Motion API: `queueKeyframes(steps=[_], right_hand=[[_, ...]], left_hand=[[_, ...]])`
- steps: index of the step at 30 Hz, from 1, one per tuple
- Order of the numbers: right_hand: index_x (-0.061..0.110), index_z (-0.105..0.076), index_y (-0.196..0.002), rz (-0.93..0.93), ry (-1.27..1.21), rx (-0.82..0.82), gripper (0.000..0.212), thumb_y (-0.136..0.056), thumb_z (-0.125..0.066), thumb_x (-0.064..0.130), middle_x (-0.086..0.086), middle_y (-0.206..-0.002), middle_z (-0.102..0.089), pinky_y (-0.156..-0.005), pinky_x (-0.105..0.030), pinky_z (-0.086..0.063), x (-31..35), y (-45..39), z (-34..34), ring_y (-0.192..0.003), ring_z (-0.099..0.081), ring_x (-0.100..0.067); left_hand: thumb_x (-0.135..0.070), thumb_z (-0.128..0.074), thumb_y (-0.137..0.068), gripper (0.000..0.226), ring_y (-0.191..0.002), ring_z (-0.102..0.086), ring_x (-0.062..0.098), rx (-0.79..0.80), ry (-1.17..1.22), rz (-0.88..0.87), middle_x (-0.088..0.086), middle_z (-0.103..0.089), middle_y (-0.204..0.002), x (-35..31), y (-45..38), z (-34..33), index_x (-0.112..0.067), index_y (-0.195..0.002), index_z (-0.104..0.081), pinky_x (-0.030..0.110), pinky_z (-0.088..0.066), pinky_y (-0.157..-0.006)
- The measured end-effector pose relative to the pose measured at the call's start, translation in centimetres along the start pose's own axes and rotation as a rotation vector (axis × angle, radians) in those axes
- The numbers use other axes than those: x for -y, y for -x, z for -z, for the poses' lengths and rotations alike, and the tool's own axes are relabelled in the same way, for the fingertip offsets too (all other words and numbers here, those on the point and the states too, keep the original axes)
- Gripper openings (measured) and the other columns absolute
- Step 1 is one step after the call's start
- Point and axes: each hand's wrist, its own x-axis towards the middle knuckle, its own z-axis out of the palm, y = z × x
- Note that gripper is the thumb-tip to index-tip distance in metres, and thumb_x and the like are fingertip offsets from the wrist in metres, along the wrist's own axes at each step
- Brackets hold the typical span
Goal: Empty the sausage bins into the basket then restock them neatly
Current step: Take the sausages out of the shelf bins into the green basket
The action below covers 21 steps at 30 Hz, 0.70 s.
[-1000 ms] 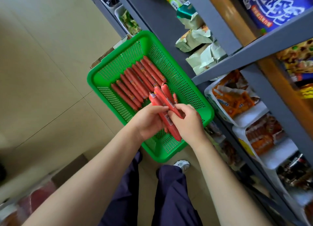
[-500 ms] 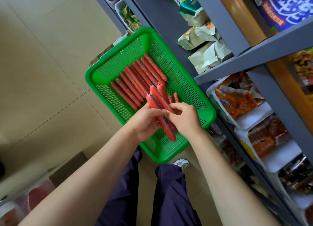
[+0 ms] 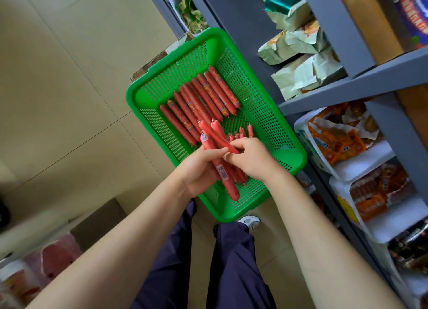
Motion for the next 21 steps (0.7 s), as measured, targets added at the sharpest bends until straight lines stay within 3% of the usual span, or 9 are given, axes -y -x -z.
queueKeyframes(steps=[3,6,9,12,16,19,21], right_hand=[[0.019,-0.076,-0.093,-0.029,0.043,0.060,0.013,-0.089,-0.067,0.027,-0.001,-0.082,-0.073,-0.079,-0.037,-0.056,-0.5,-0.6,-0.4,-0.083,-0.069,-0.018],[0.015,-0.076,-0.089,-0.029,-0.035,0.060,0.012,-0.088,-0.069,0.025,-0.009,-0.083,-0.074,-0.077,-0.040,-0.058,-0.5,-0.4,-0.5,-0.083,-0.071,-0.025],[0.016,-0.075,-0.094,-0.086,-0.335,0.072,0.009,-0.089,-0.069,0.020,-0.009,-0.089,-0.076,-0.076,-0.036,-0.057,-0.6,0.2,-0.6,-0.082,-0.072,-0.022],[0.012,-0.073,-0.096,-0.120,-0.524,0.062,0.010,-0.092,-0.065,0.017,-0.009,-0.084,-0.073,-0.071,-0.036,-0.055,-1.9,0.2,-0.3,-0.075,-0.068,-0.019],[0.010,-0.066,-0.110,-0.178,-0.749,0.099,0.017,-0.097,-0.055,0.010,-0.010,-0.101,-0.072,-0.076,-0.037,-0.057,-3.4,0.2,0.7,-0.086,-0.070,-0.020],[0.011,-0.064,-0.102,-0.187,-0.628,-0.026,0.014,-0.097,-0.053,0.003,-0.013,-0.096,-0.070,-0.074,-0.036,-0.059,-4.8,-0.5,1.2,-0.077,-0.069,-0.018],[0.015,-0.063,-0.089,-0.228,-0.433,-0.159,0.015,-0.094,-0.057,0.002,-0.013,-0.088,-0.069,-0.075,-0.039,-0.060,-6.6,-1.6,1.1,-0.071,-0.068,-0.020]], left_hand=[[-0.011,-0.060,-0.082,0.052,-0.091,-0.068,0.031,-0.031,0.006,0.026,0.018,-0.068,-0.103,0.2,0.1,0.4,0.006,-0.130,-0.054,0.047,-0.058,-0.083],[-0.011,-0.061,-0.086,0.046,-0.091,-0.068,0.033,-0.045,0.000,0.063,0.021,-0.066,-0.107,0.3,-0.1,0.7,0.007,-0.128,-0.056,0.048,-0.058,-0.084],[-0.020,-0.057,-0.088,0.034,-0.087,-0.071,0.029,-0.047,-0.014,0.060,0.015,-0.071,-0.100,0.0,-0.8,1.3,-0.004,-0.117,-0.064,0.045,-0.059,-0.082],[-0.025,-0.053,-0.093,0.034,-0.094,-0.070,0.027,-0.022,-0.080,0.051,0.011,-0.071,-0.106,-0.2,-1.3,1.9,-0.012,-0.123,-0.063,0.048,-0.057,-0.087],[-0.013,-0.050,-0.100,0.022,-0.088,-0.070,0.021,-0.123,-0.123,0.101,0.005,-0.072,-0.098,0.8,-3.2,2.8,-0.011,-0.118,-0.062,0.043,-0.059,-0.079],[-0.008,-0.055,-0.097,0.012,-0.092,-0.069,0.027,-0.328,-0.182,0.116,0.008,-0.071,-0.095,1.9,-4.8,3.4,-0.009,-0.103,-0.066,0.049,-0.056,-0.088],[-0.007,-0.059,-0.095,0.013,-0.081,-0.069,0.022,-0.465,-0.231,0.108,0.005,-0.070,-0.091,2.5,-5.5,3.7,-0.009,-0.106,-0.065,0.043,-0.057,-0.082]])
